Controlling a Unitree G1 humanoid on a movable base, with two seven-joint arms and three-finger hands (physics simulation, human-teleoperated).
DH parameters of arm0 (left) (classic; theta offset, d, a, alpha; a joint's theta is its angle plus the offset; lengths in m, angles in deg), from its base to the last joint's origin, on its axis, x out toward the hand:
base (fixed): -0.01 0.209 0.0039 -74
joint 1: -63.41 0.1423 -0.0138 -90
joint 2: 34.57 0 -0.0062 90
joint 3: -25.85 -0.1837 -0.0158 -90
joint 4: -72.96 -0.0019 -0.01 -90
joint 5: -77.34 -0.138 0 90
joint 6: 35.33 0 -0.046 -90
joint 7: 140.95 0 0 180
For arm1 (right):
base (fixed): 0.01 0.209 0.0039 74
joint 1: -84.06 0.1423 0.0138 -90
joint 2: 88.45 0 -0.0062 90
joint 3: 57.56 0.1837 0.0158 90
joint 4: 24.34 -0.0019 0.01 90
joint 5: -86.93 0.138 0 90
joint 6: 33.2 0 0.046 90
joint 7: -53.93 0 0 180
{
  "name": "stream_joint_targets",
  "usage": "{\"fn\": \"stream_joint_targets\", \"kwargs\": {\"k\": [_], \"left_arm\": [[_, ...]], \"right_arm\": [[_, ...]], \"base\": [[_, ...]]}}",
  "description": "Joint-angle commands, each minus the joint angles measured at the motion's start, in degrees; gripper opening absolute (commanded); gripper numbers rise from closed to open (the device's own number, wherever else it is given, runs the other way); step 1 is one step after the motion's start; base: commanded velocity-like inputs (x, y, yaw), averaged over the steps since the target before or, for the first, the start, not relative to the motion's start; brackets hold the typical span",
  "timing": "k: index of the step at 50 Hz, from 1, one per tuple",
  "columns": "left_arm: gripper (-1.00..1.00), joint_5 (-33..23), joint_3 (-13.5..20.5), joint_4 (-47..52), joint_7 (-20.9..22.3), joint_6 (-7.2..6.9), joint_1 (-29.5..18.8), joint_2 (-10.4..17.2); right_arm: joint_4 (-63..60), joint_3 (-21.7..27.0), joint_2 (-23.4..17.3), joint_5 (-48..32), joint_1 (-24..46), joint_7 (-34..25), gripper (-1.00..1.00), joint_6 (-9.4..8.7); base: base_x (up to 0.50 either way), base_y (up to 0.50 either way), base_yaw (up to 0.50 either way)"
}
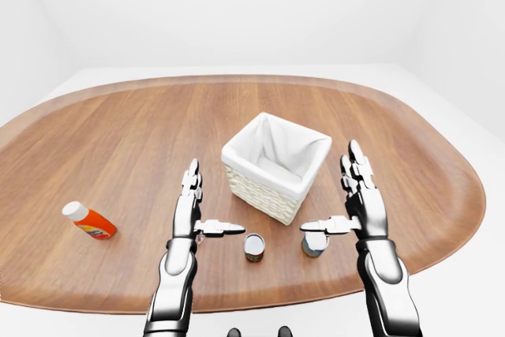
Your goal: Pick up the alphabet soup and the cream cheese box, and put them in the basket.
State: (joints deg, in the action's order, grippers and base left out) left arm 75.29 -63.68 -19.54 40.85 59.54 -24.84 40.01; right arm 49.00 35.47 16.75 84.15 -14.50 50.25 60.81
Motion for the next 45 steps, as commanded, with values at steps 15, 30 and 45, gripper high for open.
{"fn": "stream_joint_targets", "kwargs": {"k": [15,30,45], "left_arm": [[1.0,0.0,0.31,-0.85,0.12,0.13,-0.19,0.12],[1.0,0.39,0.46,-1.35,0.2,0.13,-0.43,0.15],[1.0,0.81,0.54,-1.29,0.42,0.13,-0.36,0.16]], "right_arm": [[-3.32,1.04,0.0,-4.9,-6.67,-1.01,1.0,0.98],[-6.03,1.8,1.04,-13.22,-13.0,-3.67,1.0,0.98],[1.3,2.91,1.28,-18.29,-16.15,-3.26,1.0,0.98]], "base": [[0.16,0.0,0.0],[0.0,0.0,0.0],[0.0,0.0,0.0]]}}
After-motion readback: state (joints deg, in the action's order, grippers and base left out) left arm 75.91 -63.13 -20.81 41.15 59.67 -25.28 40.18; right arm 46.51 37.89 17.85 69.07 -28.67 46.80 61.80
